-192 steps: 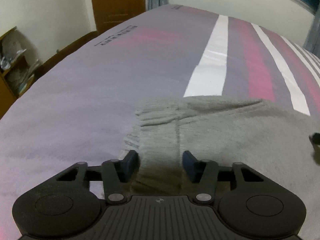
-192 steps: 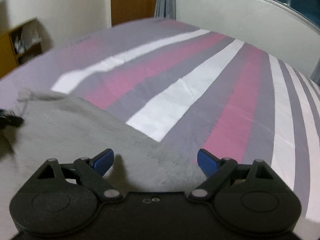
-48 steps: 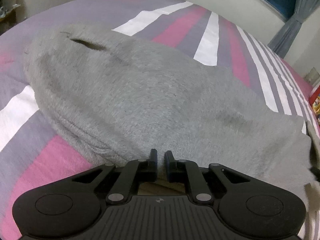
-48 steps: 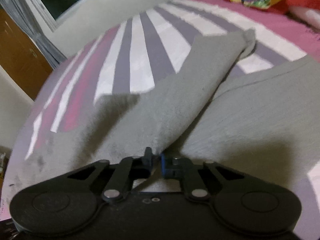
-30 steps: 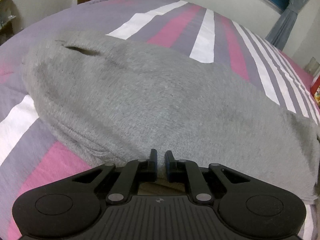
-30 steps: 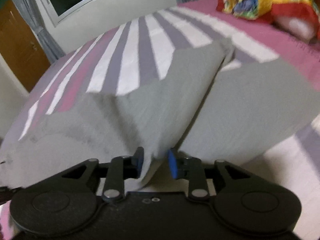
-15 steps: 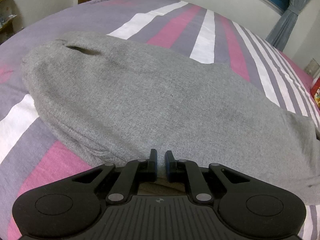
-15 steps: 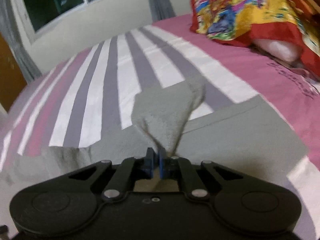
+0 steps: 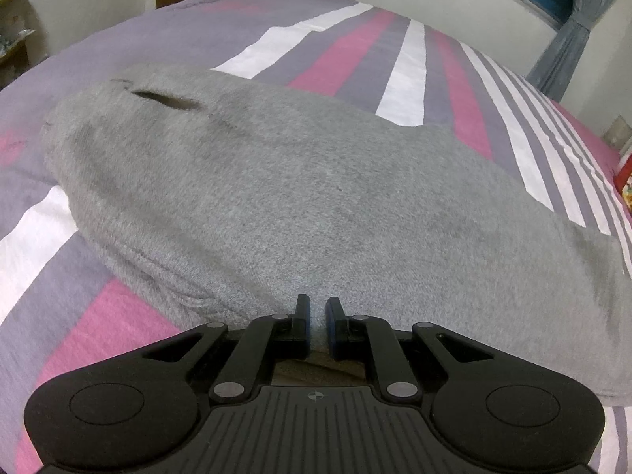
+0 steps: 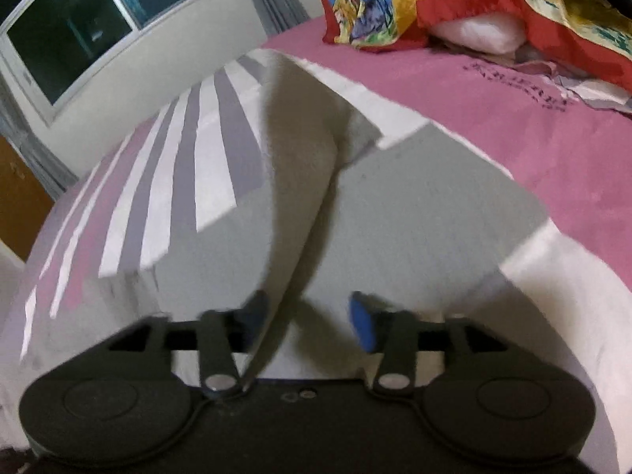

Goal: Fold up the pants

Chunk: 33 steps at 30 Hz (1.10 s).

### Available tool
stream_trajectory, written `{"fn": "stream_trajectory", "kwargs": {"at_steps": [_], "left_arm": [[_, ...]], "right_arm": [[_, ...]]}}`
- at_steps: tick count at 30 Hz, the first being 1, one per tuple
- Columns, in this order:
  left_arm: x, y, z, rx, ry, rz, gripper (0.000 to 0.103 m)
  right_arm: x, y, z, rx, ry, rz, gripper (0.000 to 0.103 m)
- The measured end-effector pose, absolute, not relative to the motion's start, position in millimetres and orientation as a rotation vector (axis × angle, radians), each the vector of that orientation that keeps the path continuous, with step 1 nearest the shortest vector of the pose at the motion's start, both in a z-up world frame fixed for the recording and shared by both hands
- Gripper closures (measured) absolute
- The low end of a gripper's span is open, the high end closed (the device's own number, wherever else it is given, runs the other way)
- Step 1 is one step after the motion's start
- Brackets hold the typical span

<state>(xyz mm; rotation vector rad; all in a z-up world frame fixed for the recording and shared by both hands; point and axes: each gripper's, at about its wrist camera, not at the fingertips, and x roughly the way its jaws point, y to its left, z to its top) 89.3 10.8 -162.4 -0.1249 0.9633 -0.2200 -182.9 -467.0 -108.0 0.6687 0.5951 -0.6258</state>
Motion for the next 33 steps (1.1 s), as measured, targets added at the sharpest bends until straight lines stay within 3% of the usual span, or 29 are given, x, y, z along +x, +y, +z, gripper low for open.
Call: {"fn": "stream_trajectory", "kwargs": {"at_steps": [2,8,10,13,18,20,27,33], "left_arm": [[89,10,-163,-0.120,0.962,-0.218,0.092],[89,10,-163,-0.121,0.964,-0.218,0.092],[89,10,-163,-0.115,0.962,-0.219,0.092],[89,8,-162,-0.110,0.962,-0.218,0.092],[90,6,-162,-0.096,0.964,-0.216,0.092],[90,5,-162,-0.089,0.962,-0.210,0.092],[90,2,-162,-0.070,0.958,-0.200,0.092],[89,0,-162,-0.048,0.952,-0.205,0.092]], "right_arm": [[-181,-470,-108,0.683,0.582,-0.621,0.041],[-182,-495,-114,0.798,0.538,-0.619,0.041],[-179,-503,-116,0.798,0.550,-0.635,0.052],[-175,-520,-122,0.802,0.555,-0.683,0.079],[-180,-558,-124,0.833,0.494,-0.781,0.083],[-178,-567,-121,0.838,0.485,-0.742,0.097],[-198,-535,-58,0.579,0.370,-0.642,0.098],[-236,-539,-128,0.639,0.576,-0.743,0.098]]}}
